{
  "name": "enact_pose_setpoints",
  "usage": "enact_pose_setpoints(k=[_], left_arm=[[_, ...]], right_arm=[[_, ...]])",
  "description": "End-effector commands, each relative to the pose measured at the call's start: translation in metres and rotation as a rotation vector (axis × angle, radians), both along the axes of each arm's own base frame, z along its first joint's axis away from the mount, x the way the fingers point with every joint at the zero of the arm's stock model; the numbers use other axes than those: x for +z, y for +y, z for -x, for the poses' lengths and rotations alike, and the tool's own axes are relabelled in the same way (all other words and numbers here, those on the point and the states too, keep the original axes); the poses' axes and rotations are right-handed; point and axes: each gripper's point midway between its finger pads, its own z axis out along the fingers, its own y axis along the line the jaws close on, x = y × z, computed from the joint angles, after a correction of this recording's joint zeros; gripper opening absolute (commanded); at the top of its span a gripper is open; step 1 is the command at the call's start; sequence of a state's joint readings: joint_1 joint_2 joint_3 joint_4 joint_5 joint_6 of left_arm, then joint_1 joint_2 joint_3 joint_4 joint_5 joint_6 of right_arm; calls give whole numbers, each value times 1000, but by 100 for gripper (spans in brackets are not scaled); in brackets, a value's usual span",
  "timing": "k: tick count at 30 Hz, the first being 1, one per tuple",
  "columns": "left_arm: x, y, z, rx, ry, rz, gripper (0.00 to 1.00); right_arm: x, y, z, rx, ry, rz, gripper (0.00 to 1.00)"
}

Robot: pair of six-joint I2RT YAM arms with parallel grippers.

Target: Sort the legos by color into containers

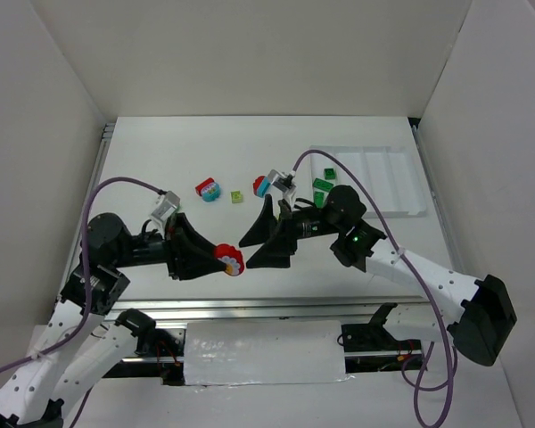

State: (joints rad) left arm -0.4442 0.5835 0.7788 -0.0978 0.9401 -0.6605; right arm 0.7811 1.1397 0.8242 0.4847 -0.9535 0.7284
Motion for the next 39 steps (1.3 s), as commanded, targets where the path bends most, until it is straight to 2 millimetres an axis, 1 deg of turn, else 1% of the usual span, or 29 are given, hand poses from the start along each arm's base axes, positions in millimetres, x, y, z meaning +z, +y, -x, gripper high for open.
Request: enact_pose_setpoints(k=[1,4,5,7,10,11,12,13,16,17,18,19,20,21,22,23,24,27,28,29,30,31,32,33,34,35,36,37,39], left_arm=[[7,-2,-5,7,-9,-2,0],[1,-4,-12,21,22,-14,0],[0,-5,-15,21,26,-15,0],[-1,-6,-16,22,31,-13,0],[-2,-5,-20,44,29,-17,0],[-2,-5,-21,56,30,-19,0],[-2,-5,-22,62,31,-21,0],[-1,-4,-22,65,28,-20,0],[0,-1,-31,139,39,-28,0],[2,1,-33,159,36,-31,5],[1,4,-41,212,34,-43,15],[-1,5,-45,235,53,-60,18],[-3,6,-49,257,61,-70,25],[-4,9,-58,310,69,-81,55],[-9,11,-64,342,102,-101,80],[-11,13,-70,377,114,-113,99],[-16,19,-81,449,142,-144,99],[-21,34,-99,591,177,-191,100],[-23,47,-110,693,188,-216,100],[-24,55,-114,750,202,-228,99],[-19,75,-127,885,190,-241,100],[-30,88,-126,951,226,-295,100],[-32,103,-129,1037,236,-317,100],[-29,116,-131,1102,227,-331,99],[-30,133,-134,1192,212,-359,99],[-36,141,-131,1215,202,-408,100],[-39,147,-131,1236,194,-436,100],[-43,155,-131,1272,187,-470,99],[-57,165,-126,1293,185,-546,99]], right_arm=[[32,-3,20,59,-76,-97,96],[32,2,27,77,-79,-99,93],[30,5,29,77,-75,-92,89],[24,12,22,42,-74,-64,82],[17,21,18,12,-66,-28,32],[13,23,15,0,-58,-13,11],[11,24,13,-8,-66,-10,3],[8,25,9,-28,-68,-2,0],[-3,26,4,-48,-74,22,0],[-8,27,0,-71,-66,30,0],[-10,27,-5,-90,-54,35,0],[-13,27,-10,-105,-46,38,0],[-18,28,-13,-107,-33,48,0],[-20,28,-15,-114,-24,54,0],[-23,28,-20,-132,-19,66,0],[-30,28,-28,-173,-17,97,0],[-35,26,-38,-214,-11,115,0],[-54,13,-66,-322,44,174,0],[-65,0,-86,-378,87,191,0],[-72,-8,-97,-416,110,204,0],[-80,-18,-111,-483,135,230,0],[-97,-40,-137,-601,194,308,0],[-112,-64,-170,-802,220,376,0],[-122,-84,-189,-923,240,436,0],[-140,-116,-210,-1054,287,553,0],[-152,-139,-225,-1157,307,637,0],[-162,-168,-242,-1292,317,719,0],[-177,-186,-252,-1335,357,826,0],[-188,-238,-274,-1493,375,938,0]])
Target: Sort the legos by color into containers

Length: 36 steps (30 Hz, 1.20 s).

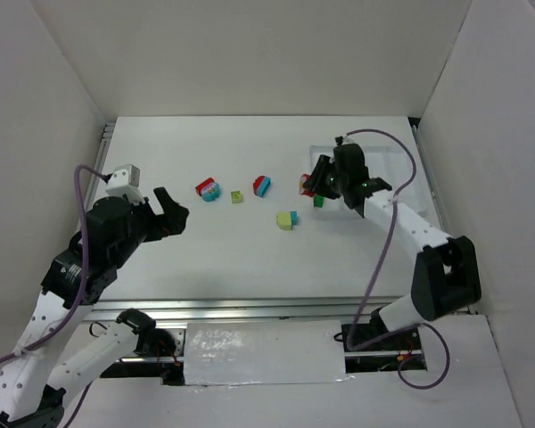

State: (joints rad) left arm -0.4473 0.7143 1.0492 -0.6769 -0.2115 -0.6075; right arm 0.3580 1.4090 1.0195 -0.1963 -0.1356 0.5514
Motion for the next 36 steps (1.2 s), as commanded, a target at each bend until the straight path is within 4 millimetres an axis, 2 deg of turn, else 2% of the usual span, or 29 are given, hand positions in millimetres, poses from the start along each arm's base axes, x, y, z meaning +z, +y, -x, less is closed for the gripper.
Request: enact_pose_setpoints(k=[1,2,5,6,9,11,13,15,16,17,24,26,27,29,30,32,33,34,36], left_arm=[[-17,45,5,163,30,-171,99],[-19,48,6,171,28,-186,100],[-36,48,14,149,15,-173,99],[-32,45,13,138,-9,-154,99],[-32,36,13,83,-24,-141,99],[-35,35,12,78,-10,-149,100],[-42,31,8,66,25,-166,99],[-48,28,6,52,49,-175,100],[-48,27,5,48,52,-177,100],[-49,27,5,51,56,-179,99],[-51,32,3,87,58,-181,99],[-58,36,0,123,102,-199,100],[-58,43,-3,167,108,-216,99],[-69,51,-7,225,172,-255,99],[-77,52,-11,238,209,-276,100],[-85,62,-17,301,253,-270,100],[-93,61,-22,303,298,-261,99],[-98,62,-25,312,326,-248,99],[-110,70,-41,349,380,-206,99]], right_arm=[[-40,-104,-25,-316,162,343,0],[-44,-130,-33,-376,191,355,0],[-59,-159,-53,-425,251,392,0],[-61,-162,-63,-430,259,399,0],[-68,-184,-74,-484,295,436,0],[-75,-188,-80,-481,320,420,2],[-81,-189,-88,-472,345,413,19],[-82,-183,-95,-445,350,395,28],[-81,-181,-97,-444,347,387,37],[-79,-184,-98,-454,342,389,64],[-43,-180,-95,-475,278,366,78],[-33,-168,-91,-452,249,349,78],[-29,-155,-88,-425,237,345,78],[-19,-136,-80,-383,212,332,78],[-12,-116,-70,-339,188,329,79],[-5,-92,-58,-286,156,322,79],[0,-68,-41,-229,130,323,84],[5,-59,-34,-214,109,314,99],[12,-42,-9,-154,85,265,100]])
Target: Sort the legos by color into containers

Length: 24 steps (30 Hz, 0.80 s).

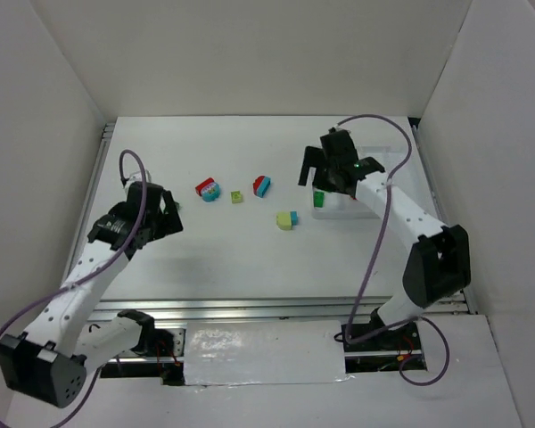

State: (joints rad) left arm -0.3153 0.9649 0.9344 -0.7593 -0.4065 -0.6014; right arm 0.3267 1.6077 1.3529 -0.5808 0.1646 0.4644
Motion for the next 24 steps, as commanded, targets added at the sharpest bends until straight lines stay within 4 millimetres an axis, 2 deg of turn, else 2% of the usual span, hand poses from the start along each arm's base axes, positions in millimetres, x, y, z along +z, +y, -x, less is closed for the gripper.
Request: enact_pose_setpoints(k=[1,2,3,5,6,8,9,11,12,14,19,23,24], left_arm=[[2,24,-23,149,7,80,99],[1,31,-31,179,9,96,99],[-10,46,-39,237,37,122,99],[-10,51,-62,248,14,194,99],[-25,56,-71,286,60,198,99],[-27,58,-86,305,81,181,99],[-45,54,-95,301,129,186,99],[-57,48,-108,278,155,196,99],[-73,47,-114,272,192,196,99],[-85,46,-124,268,213,192,99],[-91,46,-146,233,186,160,100],[-109,36,-159,166,200,189,98],[-111,25,-160,132,207,175,98]], right_arm=[[28,31,31,92,-88,-107,99],[31,38,39,125,-100,-142,99],[40,47,54,179,-138,-203,100],[47,62,72,278,-167,-275,100],[52,70,88,361,-196,-320,100],[54,75,100,429,-215,-347,100],[50,75,108,446,-213,-349,100],[46,73,113,454,-196,-343,100],[42,73,117,462,-184,-345,99],[40,77,126,498,-174,-371,100],[43,83,136,546,-180,-409,100],[45,86,142,580,-180,-423,100],[46,87,142,586,-181,-424,100]])
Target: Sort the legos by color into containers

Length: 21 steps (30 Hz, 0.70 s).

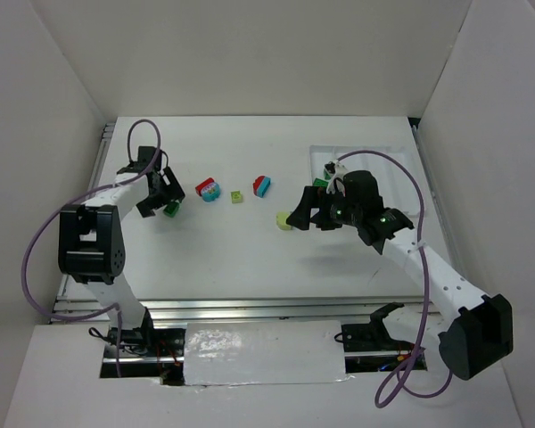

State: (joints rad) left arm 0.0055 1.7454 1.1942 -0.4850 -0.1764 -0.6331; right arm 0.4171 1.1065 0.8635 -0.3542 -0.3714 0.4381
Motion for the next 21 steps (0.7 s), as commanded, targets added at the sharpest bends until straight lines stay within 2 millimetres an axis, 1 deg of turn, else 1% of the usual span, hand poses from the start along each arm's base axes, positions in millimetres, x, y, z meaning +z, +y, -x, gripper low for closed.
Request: enact_pose_setpoints(k=[1,2,3,5,8,11,14,17,19,21], left_arm=[[6,-17,-27,-90,-71,-4,98],[2,-17,-27,-96,-57,-39,98],[3,-15,-29,-92,-54,-59,98],[-5,-10,-26,-80,-24,-94,97],[-11,-7,-29,-92,-13,-112,96],[-16,-10,-30,-122,-13,-109,90],[-20,-12,-30,-133,-4,-116,87],[-23,-18,-30,-155,-4,-102,81],[-25,-19,-31,-158,-2,-106,81],[-25,-16,-32,-155,8,-129,82]], right_arm=[[19,7,2,55,-81,-43,100],[18,7,3,59,-80,-38,99],[18,6,3,59,-78,-36,100],[16,6,4,61,-75,-34,100],[16,6,6,62,-72,-40,100],[13,6,8,66,-64,-39,100],[8,4,6,58,-53,-21,100],[7,5,5,56,-52,-24,100],[4,5,5,56,-45,-24,100],[2,6,6,60,-40,-27,100]])
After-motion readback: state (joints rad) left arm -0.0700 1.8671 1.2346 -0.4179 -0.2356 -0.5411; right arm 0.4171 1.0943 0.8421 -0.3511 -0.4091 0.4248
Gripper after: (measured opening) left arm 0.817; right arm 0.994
